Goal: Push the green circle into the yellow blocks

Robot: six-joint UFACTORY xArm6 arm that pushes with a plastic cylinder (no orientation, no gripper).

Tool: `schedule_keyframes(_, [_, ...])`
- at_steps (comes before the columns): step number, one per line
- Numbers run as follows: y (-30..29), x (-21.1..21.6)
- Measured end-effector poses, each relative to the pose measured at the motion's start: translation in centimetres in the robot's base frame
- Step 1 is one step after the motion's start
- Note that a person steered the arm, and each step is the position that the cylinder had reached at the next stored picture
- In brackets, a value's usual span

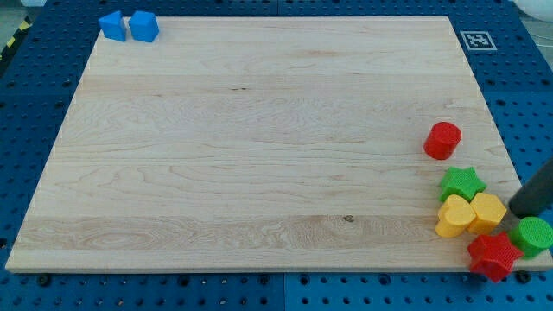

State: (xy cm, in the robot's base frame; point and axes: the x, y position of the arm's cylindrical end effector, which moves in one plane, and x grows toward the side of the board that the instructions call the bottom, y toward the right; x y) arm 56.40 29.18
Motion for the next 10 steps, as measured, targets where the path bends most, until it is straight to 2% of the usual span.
schedule_keyframes(2, [5.3, -0.2])
schedule_keyframes(3, [5.2, 0.2])
schedule_keyframes(4, [4.6, 5.3])
schedule_keyframes(5, [4.6, 5.3])
schedule_keyframes(6, [3.1, 5.3])
schedule_keyframes(8, [-5.1, 5.4])
schedule_keyframes(10, [-9.1, 5.4])
